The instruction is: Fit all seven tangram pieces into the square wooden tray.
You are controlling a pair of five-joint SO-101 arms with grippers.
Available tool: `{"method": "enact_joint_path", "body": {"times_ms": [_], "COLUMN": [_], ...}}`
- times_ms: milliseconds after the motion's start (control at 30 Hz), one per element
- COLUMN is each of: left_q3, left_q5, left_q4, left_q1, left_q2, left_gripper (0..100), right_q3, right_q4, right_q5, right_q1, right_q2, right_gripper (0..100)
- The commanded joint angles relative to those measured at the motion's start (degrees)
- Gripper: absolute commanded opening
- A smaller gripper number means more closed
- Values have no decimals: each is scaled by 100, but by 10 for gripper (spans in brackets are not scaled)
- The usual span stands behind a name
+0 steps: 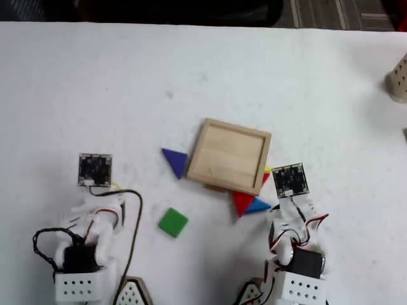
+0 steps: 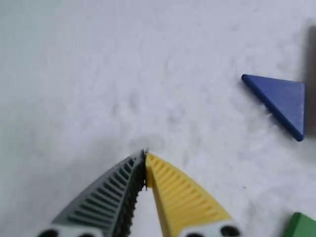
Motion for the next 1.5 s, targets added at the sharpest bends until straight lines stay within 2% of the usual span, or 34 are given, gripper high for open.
{"method": "enact_joint_path", "body": {"times_ms": [0,100,267,333,500,567,667,767,1000,1167,1233,1333,1467], "left_q3": [-62,9,18,18,18,18,18,18,18,18,18,18,18], "left_q5": [44,44,44,44,35,-167,-589,-712,-712,-703,-695,-686,-668], "left_q4": [-905,-870,-229,-202,-202,-211,-220,-360,-334,-352,-360,-422,-721], "left_q1": [171,84,66,66,66,66,92,101,92,101,110,101,101], "left_q2": [-22,48,101,101,101,101,92,110,110,110,110,84,84], "left_gripper": [28,73,260,294,247,197,98,20,31,34,35,35,32], "right_q3": [26,26,18,18,-123,-431,-888,-1213,-2330,-3059,-2989,-2936,-2954], "right_q4": [-40,-48,-75,-127,-699,-769,-690,-725,-1420,-2185,-2695,-3398,-3723], "right_q5": [-18,-18,-9,-9,-44,-79,-571,-765,-879,-1978,-2207,-2207,-2207], "right_q1": [110,127,145,-4,-215,-374,-470,-769,-1455,-1596,-1525,-1042,-593], "right_q2": [-66,-66,-66,-75,-57,-48,-31,277,2914,4980,5587,6202,6615], "right_gripper": [21,18,19,21,21,21,21,21,21,21,21,21,21]}}
